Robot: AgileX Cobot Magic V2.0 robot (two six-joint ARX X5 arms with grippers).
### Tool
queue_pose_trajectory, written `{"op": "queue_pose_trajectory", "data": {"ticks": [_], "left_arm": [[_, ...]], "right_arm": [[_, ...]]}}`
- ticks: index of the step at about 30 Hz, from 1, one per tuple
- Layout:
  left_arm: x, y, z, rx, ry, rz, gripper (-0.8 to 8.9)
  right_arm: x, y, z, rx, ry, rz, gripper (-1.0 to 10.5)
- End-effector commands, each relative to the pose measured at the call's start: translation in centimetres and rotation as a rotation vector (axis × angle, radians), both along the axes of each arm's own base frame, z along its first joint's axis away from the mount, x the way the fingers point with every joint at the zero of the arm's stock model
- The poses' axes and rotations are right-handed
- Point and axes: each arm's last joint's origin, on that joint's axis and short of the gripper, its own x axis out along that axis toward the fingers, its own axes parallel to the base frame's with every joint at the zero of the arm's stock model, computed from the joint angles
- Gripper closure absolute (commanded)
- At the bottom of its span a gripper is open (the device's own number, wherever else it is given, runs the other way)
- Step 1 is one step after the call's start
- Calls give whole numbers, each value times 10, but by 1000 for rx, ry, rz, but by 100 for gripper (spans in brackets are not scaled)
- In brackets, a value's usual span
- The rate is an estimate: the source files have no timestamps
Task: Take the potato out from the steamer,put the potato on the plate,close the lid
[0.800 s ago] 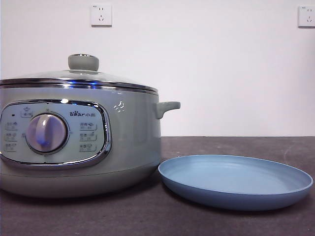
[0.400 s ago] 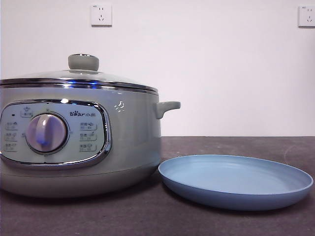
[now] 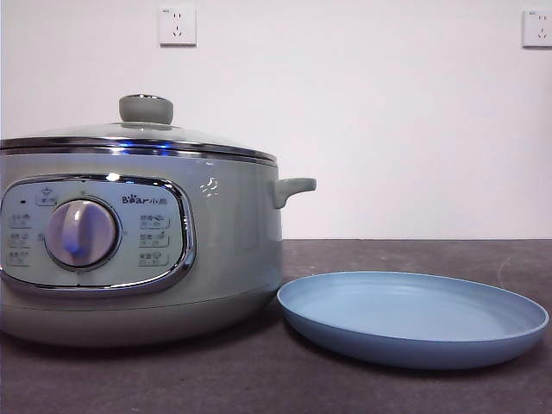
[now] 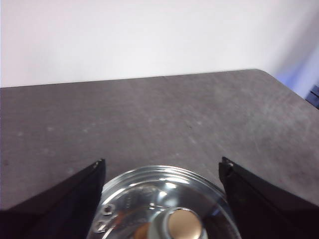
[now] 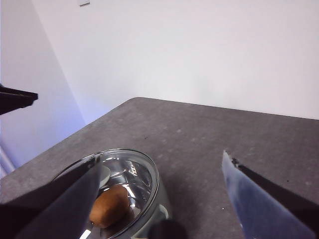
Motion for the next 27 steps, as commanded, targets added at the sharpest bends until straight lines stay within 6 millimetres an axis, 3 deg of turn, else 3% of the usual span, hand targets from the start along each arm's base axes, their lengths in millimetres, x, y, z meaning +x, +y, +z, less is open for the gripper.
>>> {"op": "queue_pose_trajectory", "data": {"ticks": [1,15,27], "left_arm": [[6,-9,-6,22,26,-42,432],[47,-52,-55,171,240,-126,433],[62,-64,-89,269,413,-143,442]], "right_arm": [[-1,0,2,-3,-14,2,537],[-1,0,2,-3,-14,2,540],[-1,0,2,-3,-14,2,541]]}}
